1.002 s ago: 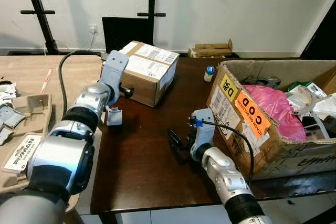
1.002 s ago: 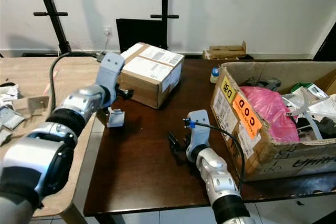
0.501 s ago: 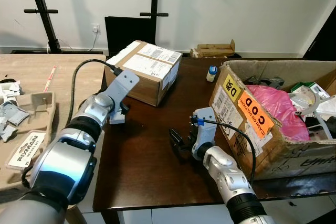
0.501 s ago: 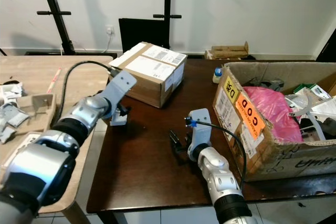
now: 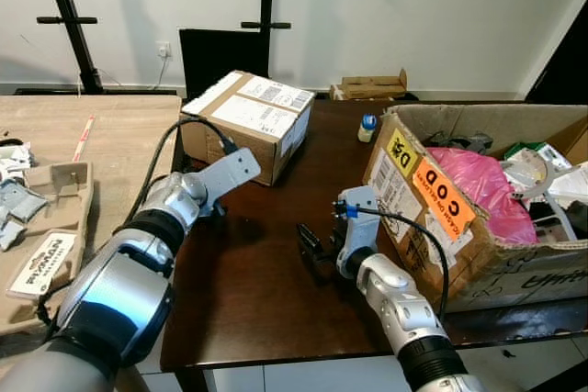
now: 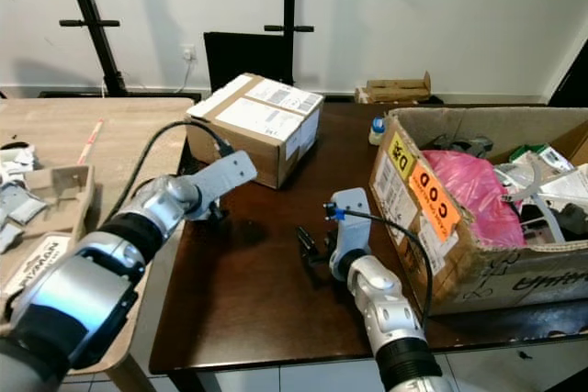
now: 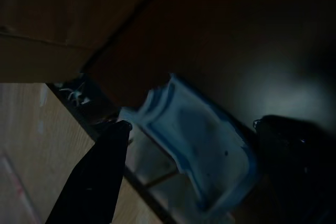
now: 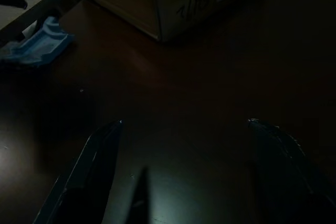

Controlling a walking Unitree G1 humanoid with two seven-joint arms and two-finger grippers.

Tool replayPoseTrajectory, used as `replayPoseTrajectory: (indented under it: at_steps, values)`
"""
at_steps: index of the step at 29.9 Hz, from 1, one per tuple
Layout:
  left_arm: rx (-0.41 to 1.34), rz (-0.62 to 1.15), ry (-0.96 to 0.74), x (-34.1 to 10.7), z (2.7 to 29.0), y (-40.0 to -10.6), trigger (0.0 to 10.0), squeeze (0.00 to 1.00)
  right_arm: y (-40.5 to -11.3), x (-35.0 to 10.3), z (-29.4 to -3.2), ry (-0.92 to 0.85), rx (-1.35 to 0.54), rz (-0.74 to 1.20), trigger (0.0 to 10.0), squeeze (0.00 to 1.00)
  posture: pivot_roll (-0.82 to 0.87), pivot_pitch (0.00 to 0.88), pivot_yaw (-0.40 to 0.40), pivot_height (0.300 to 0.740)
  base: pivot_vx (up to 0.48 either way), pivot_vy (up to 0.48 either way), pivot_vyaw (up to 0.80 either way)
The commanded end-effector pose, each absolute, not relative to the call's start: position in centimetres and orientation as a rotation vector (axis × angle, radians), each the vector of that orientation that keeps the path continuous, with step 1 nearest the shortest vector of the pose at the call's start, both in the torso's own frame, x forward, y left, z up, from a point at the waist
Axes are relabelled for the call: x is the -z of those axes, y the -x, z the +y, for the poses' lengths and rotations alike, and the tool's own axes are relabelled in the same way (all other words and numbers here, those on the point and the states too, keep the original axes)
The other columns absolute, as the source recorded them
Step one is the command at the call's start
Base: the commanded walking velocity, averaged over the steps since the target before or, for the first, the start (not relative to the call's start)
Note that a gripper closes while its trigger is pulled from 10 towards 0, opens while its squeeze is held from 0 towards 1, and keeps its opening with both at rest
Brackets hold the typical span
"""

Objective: Picking trash to rubbish bin

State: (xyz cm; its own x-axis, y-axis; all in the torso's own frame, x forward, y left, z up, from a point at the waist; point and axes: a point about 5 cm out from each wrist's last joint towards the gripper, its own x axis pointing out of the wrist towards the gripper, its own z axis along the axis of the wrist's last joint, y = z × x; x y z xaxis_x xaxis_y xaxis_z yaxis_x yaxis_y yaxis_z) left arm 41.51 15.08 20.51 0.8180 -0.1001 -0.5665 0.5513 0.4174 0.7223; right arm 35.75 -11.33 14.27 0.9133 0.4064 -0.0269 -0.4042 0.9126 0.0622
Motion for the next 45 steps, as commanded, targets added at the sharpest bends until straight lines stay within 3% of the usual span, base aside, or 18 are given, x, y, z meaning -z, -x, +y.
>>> replayPoseTrajectory:
  at_steps: [1,14,27,33,35,42,43,45]
  values:
    - [0.416,0.531,-1.107,-20.0,16.2,-41.3,10.0,0.00,-35.7,-13.8,-11.7,-0.067,-0.413,0.062,10.0,0.00,0.02,0.159,-0.063,0.740,0.000,0.000,0.00]
    - [0.420,0.575,-1.206,-18.6,16.9,-40.9,10.0,0.00,-35.8,-13.8,-11.6,-0.069,-0.412,0.060,10.0,0.00,0.02,0.148,-0.057,0.740,0.000,0.000,0.00]
    - [0.383,0.490,-1.335,-16.9,17.4,-40.6,10.0,0.00,-35.6,-13.6,-11.5,-0.083,-0.415,0.068,10.0,0.00,0.03,0.147,-0.051,0.740,0.000,0.000,0.00]
    - [0.398,0.510,-1.326,-16.5,17.4,-40.5,10.0,0.00,-34.9,-13.1,-10.2,-0.091,-0.569,0.128,10.0,0.00,0.02,0.147,-0.051,0.740,0.000,0.000,0.00]
    - [0.399,0.515,-1.330,-16.5,17.4,-40.5,10.0,0.00,-33.9,-12.7,-8.9,-0.072,-0.711,0.174,10.0,0.00,0.03,0.146,-0.049,0.740,0.000,0.000,0.00]
    - [0.381,0.493,-1.327,-16.8,17.5,-40.6,10.0,0.00,-33.3,-12.4,-8.1,-0.060,-0.780,0.194,10.0,0.00,0.03,0.146,-0.047,0.740,0.000,0.000,0.00]
    - [0.377,0.488,-1.321,-16.8,17.5,-40.6,9.4,0.00,-33.3,-12.4,-8.2,-0.056,-0.773,0.192,10.0,0.00,0.03,0.148,-0.046,0.740,0.000,0.000,0.00]
    - [0.374,0.484,-1.317,-16.8,17.5,-40.6,9.4,0.00,-33.3,-12.4,-8.2,-0.054,-0.769,0.192,10.0,0.00,0.03,0.148,-0.046,0.740,0.000,0.000,0.00]
